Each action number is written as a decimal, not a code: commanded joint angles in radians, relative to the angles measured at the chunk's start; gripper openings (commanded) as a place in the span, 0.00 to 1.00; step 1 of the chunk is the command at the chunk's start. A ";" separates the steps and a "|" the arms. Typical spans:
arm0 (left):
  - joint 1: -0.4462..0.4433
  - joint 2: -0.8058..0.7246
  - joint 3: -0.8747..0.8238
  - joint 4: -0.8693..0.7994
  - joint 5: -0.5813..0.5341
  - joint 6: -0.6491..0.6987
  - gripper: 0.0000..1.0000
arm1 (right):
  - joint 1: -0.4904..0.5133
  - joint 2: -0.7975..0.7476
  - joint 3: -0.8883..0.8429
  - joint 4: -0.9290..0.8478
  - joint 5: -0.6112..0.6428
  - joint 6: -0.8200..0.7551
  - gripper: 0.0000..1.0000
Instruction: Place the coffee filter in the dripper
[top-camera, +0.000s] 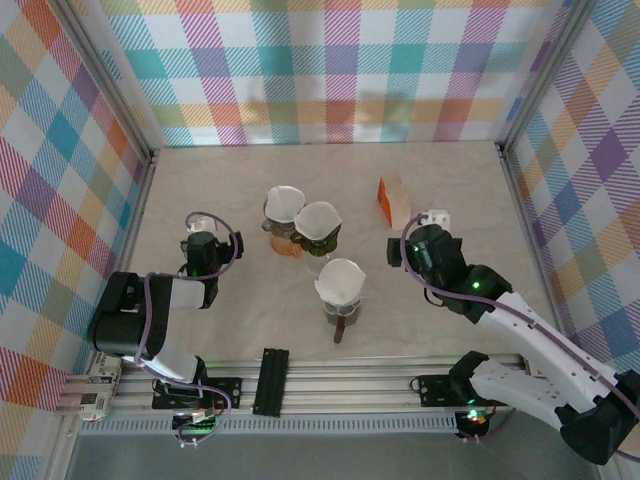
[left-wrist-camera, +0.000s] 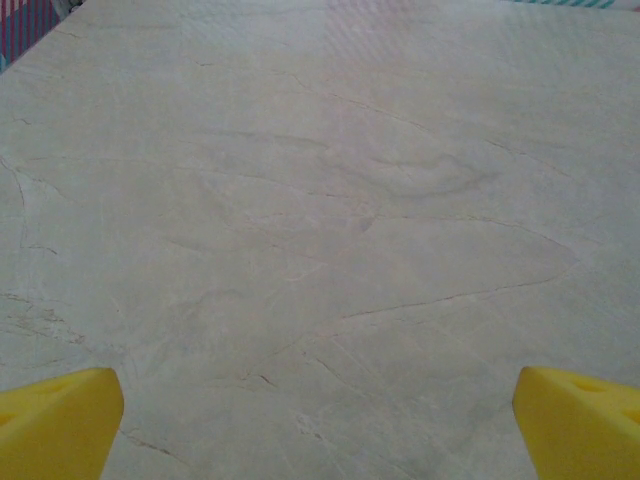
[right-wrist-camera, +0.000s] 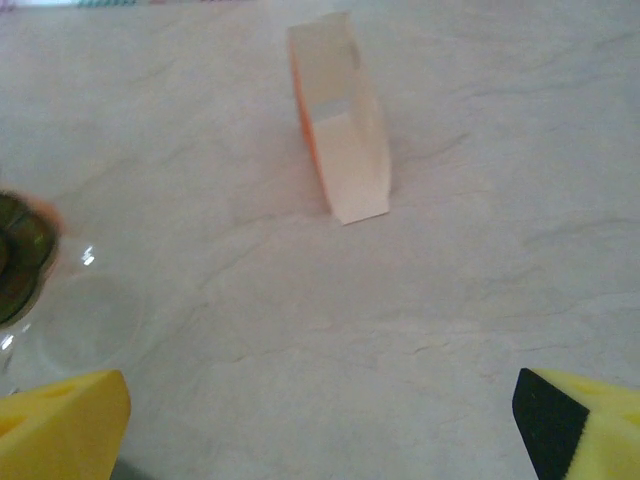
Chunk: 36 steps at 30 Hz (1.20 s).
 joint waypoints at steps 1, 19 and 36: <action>-0.001 0.005 -0.008 0.044 0.005 0.012 1.00 | -0.075 -0.004 -0.068 0.164 0.065 -0.083 0.99; -0.002 0.005 -0.008 0.047 0.002 0.013 1.00 | -0.603 0.453 -0.426 1.205 -0.380 -0.354 0.99; -0.004 0.005 -0.008 0.045 0.003 0.013 1.00 | -0.640 0.614 -0.444 1.374 -0.535 -0.368 0.99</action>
